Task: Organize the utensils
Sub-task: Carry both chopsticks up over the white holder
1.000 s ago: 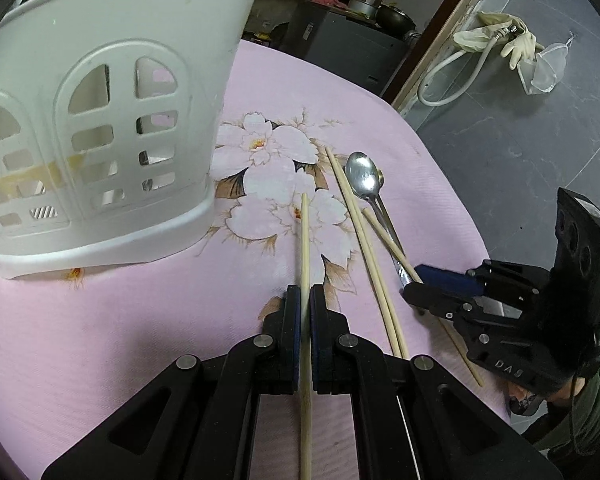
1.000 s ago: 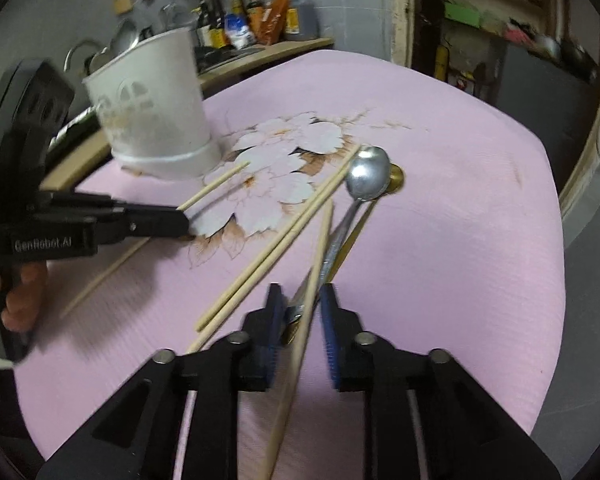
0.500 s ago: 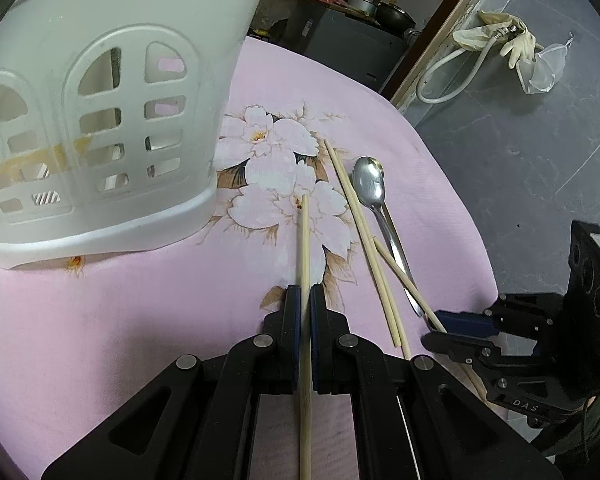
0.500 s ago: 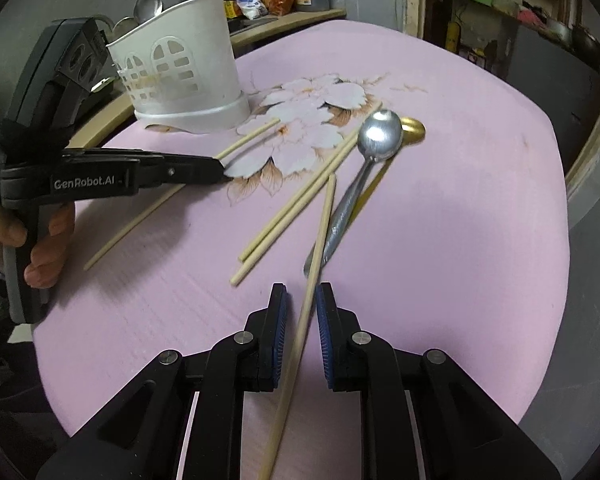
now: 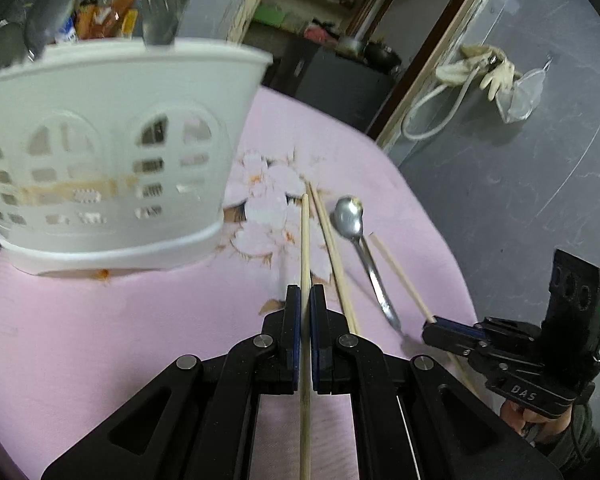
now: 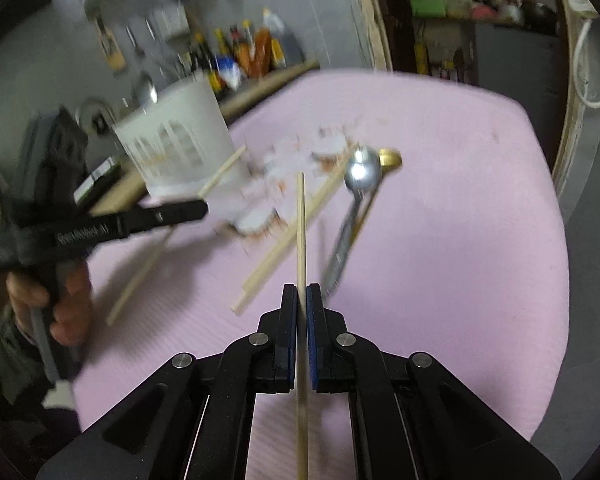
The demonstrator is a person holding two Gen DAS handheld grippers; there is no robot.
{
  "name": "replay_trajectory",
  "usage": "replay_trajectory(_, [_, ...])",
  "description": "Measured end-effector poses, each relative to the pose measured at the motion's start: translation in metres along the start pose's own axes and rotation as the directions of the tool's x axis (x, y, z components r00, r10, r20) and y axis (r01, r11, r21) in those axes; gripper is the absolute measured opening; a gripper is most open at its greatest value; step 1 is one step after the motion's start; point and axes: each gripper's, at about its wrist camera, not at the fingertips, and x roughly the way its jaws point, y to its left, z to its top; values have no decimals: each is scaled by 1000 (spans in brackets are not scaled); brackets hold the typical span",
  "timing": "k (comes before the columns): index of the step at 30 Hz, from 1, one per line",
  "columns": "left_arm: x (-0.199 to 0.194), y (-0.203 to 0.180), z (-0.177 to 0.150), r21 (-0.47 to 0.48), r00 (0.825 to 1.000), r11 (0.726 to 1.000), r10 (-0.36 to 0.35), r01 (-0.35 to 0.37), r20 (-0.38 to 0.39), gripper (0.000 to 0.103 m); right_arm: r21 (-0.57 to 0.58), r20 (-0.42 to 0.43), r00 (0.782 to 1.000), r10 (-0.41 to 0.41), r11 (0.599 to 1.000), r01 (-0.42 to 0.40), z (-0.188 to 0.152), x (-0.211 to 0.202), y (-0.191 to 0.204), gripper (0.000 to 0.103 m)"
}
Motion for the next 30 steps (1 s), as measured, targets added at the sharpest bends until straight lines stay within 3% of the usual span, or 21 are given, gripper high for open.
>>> replay_trajectory(5, [-22, -6, 3, 12, 990, 1000, 14, -16, 139, 3, -25, 207, 978, 23, 1000, -18, 13, -17, 22, 3])
replay_trajectory(8, [-40, -10, 7, 28, 972, 999, 30, -37, 233, 3, -70, 303, 953, 31, 997, -10, 27, -21, 38, 3])
replay_trajectory(13, [-68, -11, 23, 28, 926, 995, 80, -97, 368, 3, -141, 433, 899, 64, 990, -2, 54, -22, 65, 3])
replay_trajectory(16, [-83, -9, 34, 23, 886, 989, 117, -143, 448, 3, -183, 530, 844, 80, 983, 21, 68, -24, 82, 3])
replay_trajectory(20, [-108, 1, 50, 23, 833, 982, 146, -186, 534, 3, -222, 596, 796, 106, 974, 37, 94, -19, 102, 3])
replay_trajectory(23, [-124, 17, 74, -1, 801, 987, 132, -162, 584, 3, -228, 633, 753, 181, 973, -41, 121, -13, 108, 3])
replay_trajectory(25, [-131, 32, 91, -31, 786, 989, 132, -143, 604, 3, -226, 670, 695, 261, 963, -143, 138, -6, 106, 3])
replay_trajectory(27, [-132, 50, 102, -58, 765, 990, 134, -125, 630, 3, -220, 695, 653, 300, 954, -204, 148, 2, 103, 3])
replay_trajectory(30, [-135, 79, 112, -91, 722, 988, 156, -128, 674, 3, -203, 719, 621, 314, 948, -244, 162, 18, 102, 3])
